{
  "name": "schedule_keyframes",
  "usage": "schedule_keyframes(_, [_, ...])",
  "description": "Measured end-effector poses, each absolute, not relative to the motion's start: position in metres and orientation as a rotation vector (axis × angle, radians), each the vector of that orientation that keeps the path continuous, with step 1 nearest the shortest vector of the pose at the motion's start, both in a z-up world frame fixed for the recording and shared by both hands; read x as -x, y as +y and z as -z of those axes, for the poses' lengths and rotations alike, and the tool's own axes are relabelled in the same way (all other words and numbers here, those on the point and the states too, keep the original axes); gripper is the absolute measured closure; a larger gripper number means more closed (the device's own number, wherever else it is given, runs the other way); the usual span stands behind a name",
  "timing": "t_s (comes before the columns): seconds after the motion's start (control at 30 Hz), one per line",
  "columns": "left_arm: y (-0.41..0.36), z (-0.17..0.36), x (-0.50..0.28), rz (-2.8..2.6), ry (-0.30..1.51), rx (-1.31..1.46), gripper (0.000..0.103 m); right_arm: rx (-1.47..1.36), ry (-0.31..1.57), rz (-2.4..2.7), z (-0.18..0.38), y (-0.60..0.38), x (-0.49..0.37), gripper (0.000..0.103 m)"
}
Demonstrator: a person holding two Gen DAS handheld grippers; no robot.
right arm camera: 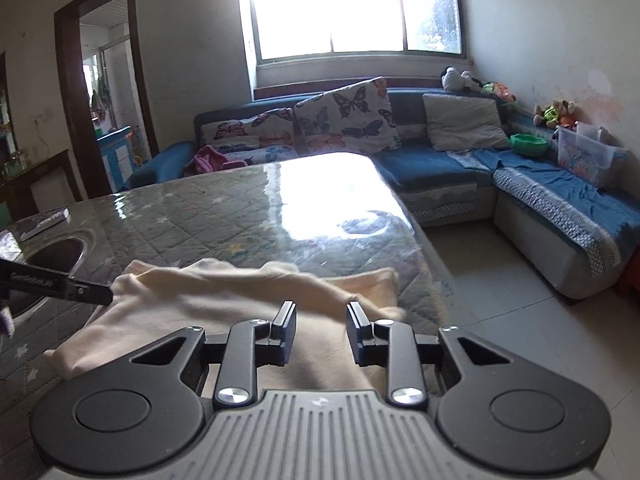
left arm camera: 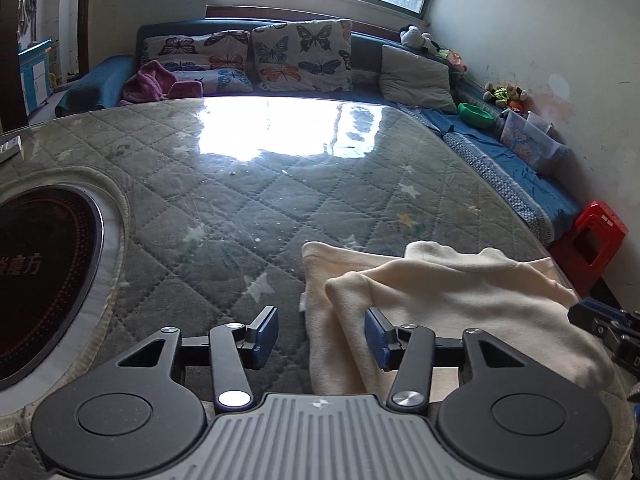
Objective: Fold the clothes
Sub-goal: 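Lower the folded sweatshirt onto the table and open both grippers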
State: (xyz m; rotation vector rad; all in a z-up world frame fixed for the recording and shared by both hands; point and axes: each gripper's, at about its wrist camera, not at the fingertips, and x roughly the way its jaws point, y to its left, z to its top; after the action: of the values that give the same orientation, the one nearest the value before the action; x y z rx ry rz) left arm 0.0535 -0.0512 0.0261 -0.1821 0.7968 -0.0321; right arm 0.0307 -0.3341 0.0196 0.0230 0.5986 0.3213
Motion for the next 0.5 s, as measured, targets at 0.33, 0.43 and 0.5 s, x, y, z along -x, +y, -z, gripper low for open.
schedule_keyframes(0.33, [-0.051, -0.025, -0.061, 0.002, 0.798, 0.141, 0.052, 0.003, 0.635, -0.319, -0.01, -0.334, -0.036, 0.072])
schedule_keyframes(0.43, [-0.055, -0.032, -0.061, -0.005, 0.775, 0.128, 0.052, 0.001, 0.622, -0.325, -0.018, -0.333, -0.043, 0.072])
schedule_keyframes(0.5, [-0.06, -0.038, -0.062, 0.009, 0.759, 0.127, 0.052, 0.002, 0.621, -0.327, -0.021, -0.331, -0.049, 0.072])
